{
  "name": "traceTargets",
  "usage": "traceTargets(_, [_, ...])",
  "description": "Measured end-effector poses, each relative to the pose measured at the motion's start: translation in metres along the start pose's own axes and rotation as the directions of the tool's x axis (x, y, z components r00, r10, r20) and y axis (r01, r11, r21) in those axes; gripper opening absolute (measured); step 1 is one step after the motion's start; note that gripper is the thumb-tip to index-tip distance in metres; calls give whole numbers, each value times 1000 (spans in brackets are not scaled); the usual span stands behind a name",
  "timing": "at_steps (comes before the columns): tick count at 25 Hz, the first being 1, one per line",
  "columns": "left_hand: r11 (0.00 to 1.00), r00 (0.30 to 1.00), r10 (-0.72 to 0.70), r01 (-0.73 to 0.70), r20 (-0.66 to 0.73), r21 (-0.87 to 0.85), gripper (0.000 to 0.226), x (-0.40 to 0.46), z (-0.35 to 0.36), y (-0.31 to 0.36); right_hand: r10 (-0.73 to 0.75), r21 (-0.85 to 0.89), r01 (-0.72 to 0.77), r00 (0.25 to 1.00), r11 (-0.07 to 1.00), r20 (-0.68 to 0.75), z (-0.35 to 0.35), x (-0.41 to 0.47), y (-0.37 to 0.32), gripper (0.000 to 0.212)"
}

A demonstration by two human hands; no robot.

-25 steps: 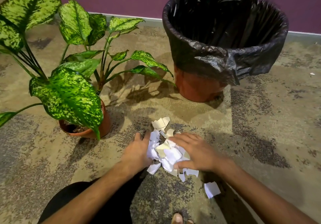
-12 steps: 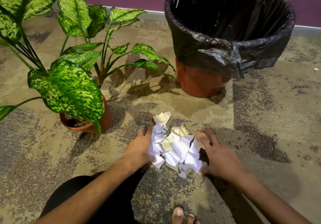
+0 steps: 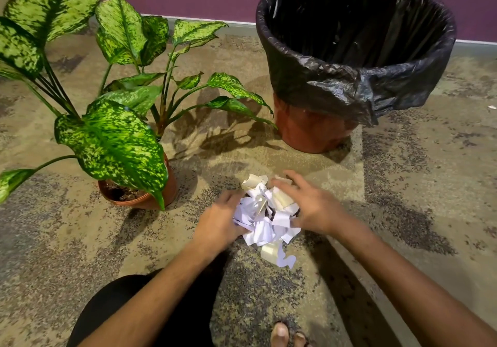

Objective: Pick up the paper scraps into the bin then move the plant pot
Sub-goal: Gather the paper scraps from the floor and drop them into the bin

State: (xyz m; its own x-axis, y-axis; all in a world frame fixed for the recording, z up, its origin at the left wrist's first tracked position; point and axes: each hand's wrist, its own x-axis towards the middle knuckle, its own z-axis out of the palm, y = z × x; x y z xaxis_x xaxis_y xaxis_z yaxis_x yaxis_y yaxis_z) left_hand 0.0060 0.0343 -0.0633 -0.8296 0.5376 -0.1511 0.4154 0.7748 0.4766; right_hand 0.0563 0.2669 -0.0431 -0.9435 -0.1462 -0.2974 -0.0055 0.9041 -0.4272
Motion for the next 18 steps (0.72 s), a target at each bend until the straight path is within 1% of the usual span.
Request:
traceTargets(2, [996, 997, -69, 68, 22, 49, 100, 2, -11, -11, 106, -48, -106, 994, 993, 6, -12, -7, 15, 117])
traceTargets(4, [996, 991, -85, 87, 101, -17, 107, 3, -18, -15, 172, -128, -167, 985, 978, 28, -20, -11, 31, 112])
traceTargets(5, [992, 988, -85, 96, 128, -86, 104, 3, -20, -14, 184, -114, -178, 982, 977, 42, -22, -11, 37, 108])
traceTargets(7, [952, 983, -116, 151, 143, -267, 94, 4, -21, -11, 186, -4, -187, 979, 982, 79, -20, -7, 42, 98])
traceTargets(9, [886, 974, -179, 219, 135, -408, 82, 5, -22, -4, 153, 90, -159, 986, 983, 69, -14, 2, 42, 77])
traceTargets(10, [877, 974, -189, 225, 126, -425, 78, 7, -21, -2, 128, 130, -132, 991, 983, 38, -11, 8, 38, 65])
traceTargets(11, [891, 977, -176, 210, 118, -403, 75, 9, -19, 1, 99, 169, -100, 995, 981, 14, -9, 13, 32, 57])
traceTargets(12, [915, 981, -152, 185, 120, -359, 74, 11, -16, 3, 60, 186, -61, 998, 981, 13, -7, 18, 25, 56])
traceTargets(13, [937, 983, -128, 164, 132, -310, 74, 12, -13, 5, 14, 173, -20, 999, 985, 35, -5, 22, 17, 59])
traceTargets(15, [961, 984, -88, 124, 153, -249, 73, 16, -4, 9, -45, 54, 41, 995, 998, 89, 4, 27, 2, 68])
traceTargets(16, [967, 986, -73, 106, 148, -232, 69, 18, -1, 10, -60, -13, 61, 994, 998, 89, 9, 28, -5, 68])
traceTargets(18, [976, 989, -77, 101, 127, -191, 54, 20, 2, 11, -73, -63, 74, 997, 995, 31, 13, 27, -12, 57])
